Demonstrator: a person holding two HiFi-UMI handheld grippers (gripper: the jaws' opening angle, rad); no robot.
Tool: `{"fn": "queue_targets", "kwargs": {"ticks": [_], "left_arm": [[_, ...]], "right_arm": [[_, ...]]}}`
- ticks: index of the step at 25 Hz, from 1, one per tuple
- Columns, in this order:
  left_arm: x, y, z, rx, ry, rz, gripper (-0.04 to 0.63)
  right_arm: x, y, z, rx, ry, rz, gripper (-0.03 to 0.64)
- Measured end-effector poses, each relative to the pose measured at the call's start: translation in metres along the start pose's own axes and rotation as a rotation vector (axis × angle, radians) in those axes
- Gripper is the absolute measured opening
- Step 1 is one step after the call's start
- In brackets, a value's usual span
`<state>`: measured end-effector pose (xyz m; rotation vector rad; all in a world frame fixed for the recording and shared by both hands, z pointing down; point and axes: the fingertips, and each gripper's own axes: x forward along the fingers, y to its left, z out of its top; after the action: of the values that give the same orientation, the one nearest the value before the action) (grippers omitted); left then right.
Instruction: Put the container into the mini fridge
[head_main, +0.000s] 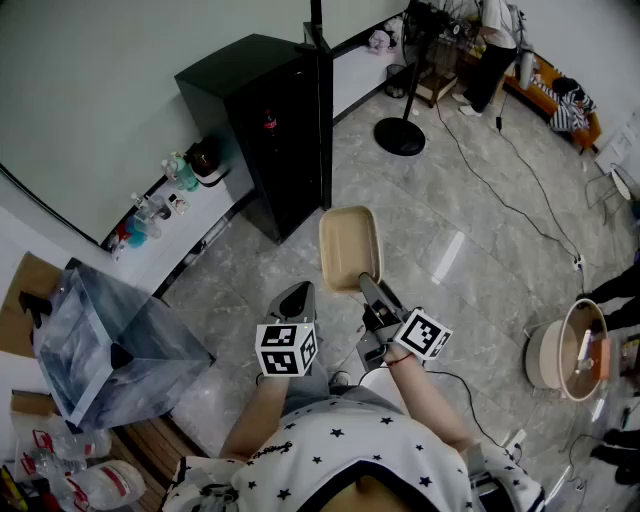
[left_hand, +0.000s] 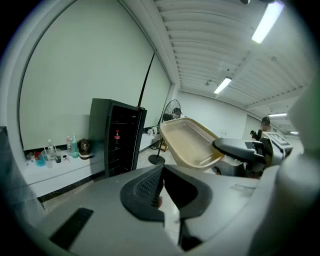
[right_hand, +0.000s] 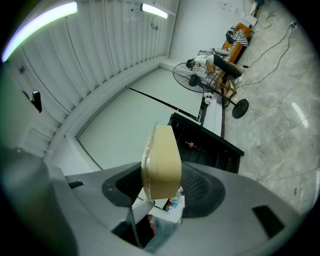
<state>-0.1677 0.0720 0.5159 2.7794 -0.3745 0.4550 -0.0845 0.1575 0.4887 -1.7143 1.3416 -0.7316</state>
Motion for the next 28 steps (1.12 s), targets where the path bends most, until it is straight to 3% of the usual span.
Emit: {"fn": "queue_targets", "kwargs": {"ticks": [13,28], "left_arm": [[-0.075,-0.011,-0.016,0.03,-0.028,-0.027,0.012],[-0.083,-0.015,-0.013,0.008,-0.077,0.005,0.012]], "right_arm": [[-0.05,0.033,-0.047,0.031,-0.025,0.015,0.213],[-0.047,0.048,-0.047,0.022,0.011,0.091,0.215]]}}
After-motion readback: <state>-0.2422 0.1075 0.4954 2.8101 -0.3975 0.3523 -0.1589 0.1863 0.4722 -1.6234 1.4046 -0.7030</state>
